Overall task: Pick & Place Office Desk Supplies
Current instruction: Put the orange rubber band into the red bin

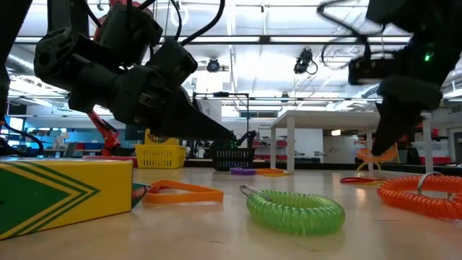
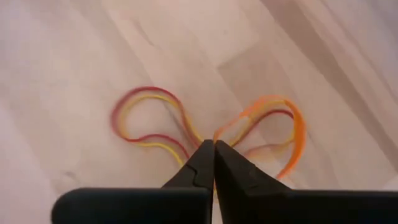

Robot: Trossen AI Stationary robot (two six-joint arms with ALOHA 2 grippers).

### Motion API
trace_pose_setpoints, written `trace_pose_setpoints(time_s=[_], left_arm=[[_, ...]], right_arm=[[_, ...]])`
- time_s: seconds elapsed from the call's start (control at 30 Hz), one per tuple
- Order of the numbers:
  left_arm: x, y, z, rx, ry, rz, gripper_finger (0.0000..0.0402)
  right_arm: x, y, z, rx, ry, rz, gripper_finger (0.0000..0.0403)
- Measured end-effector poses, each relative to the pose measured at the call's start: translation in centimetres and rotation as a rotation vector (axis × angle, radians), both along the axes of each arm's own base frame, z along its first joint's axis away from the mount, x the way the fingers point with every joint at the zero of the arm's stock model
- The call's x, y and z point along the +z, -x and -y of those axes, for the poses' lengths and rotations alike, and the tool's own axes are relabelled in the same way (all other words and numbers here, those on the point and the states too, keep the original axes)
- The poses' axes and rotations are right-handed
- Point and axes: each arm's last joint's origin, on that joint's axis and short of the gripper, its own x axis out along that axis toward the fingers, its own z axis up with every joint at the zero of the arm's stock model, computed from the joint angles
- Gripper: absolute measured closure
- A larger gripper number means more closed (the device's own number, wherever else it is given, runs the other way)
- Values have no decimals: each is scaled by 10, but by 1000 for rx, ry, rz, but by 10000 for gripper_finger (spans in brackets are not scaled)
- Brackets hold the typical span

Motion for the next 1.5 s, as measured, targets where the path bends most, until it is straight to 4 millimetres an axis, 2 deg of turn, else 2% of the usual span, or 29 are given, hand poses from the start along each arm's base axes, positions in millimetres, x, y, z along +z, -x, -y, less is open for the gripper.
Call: trace_pose_setpoints(time_s=[0.13,0.27,0.4,0.57,0.83,1.03,1.1,1.2,1.3,1.43,1.5], left_arm=[[0,0,0,-7,-23,3,271],[4,-1,3,-18,-36,42,267],[11,-4,14,-46,-103,97,266],[17,-8,29,-52,-179,126,249],[28,-21,39,1,-276,140,178],[29,-34,44,-31,-317,131,154],[25,-37,45,-39,-325,119,160],[22,-42,47,-39,-339,117,194],[23,-45,49,-49,-343,128,255],[27,-45,53,-53,-345,150,361],[28,-45,53,-52,-342,160,388]], right_arm=[[13,-6,-12,75,47,70,394],[18,-15,-27,235,74,175,397],[21,-24,-36,383,64,307,392],[19,-34,-40,542,61,461,399],[11,-56,-44,743,-4,618,399],[5,-66,-44,794,-4,666,401],[6,-66,-45,800,3,679,400],[8,-67,-45,809,-7,707,399],[8,-67,-46,818,-16,712,399],[8,-67,-46,821,-14,712,398],[8,-67,-46,822,-15,710,398]])
